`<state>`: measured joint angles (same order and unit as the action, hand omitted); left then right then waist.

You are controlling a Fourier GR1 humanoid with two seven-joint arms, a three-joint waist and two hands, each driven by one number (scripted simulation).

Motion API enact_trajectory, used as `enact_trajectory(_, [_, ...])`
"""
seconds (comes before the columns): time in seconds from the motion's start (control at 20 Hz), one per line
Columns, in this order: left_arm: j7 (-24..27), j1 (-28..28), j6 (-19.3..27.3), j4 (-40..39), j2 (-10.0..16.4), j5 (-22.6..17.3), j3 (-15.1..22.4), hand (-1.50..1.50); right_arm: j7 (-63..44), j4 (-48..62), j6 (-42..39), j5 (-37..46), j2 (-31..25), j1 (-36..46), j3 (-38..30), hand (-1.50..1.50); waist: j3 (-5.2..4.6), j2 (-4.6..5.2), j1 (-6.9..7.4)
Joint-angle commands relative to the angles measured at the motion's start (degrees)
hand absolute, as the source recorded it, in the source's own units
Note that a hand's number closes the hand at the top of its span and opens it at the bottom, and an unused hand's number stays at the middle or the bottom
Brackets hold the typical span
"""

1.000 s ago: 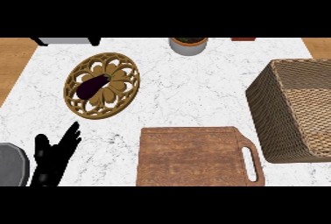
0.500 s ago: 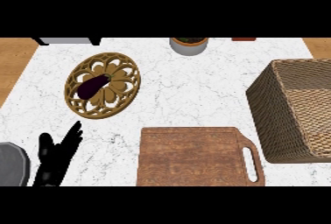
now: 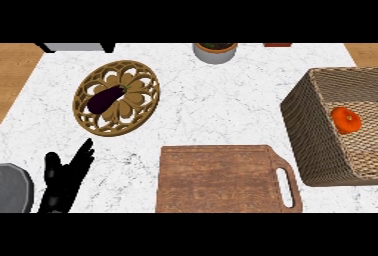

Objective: Pick the squash from the cutting board and place it in the basket

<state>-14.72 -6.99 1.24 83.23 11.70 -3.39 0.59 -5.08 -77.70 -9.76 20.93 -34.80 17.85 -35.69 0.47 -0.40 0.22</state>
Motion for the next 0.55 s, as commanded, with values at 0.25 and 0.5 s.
enact_trajectory(0.25, [-0.23,-0.44,-1.55,-2.66,0.24,0.05,-0.86,0.0,-3.3,7.58,-3.2,-9.45,-8.21,1.94,-10.91,-1.5,-0.47,0.44,-0.2])
enact_trajectory(0.5, [-0.78,0.86,-1.17,-4.28,-0.49,0.43,-1.15,0.0,2.28,15.45,-6.69,-12.58,-14.59,-2.76,-17.24,-1.5,-0.44,0.48,-0.46])
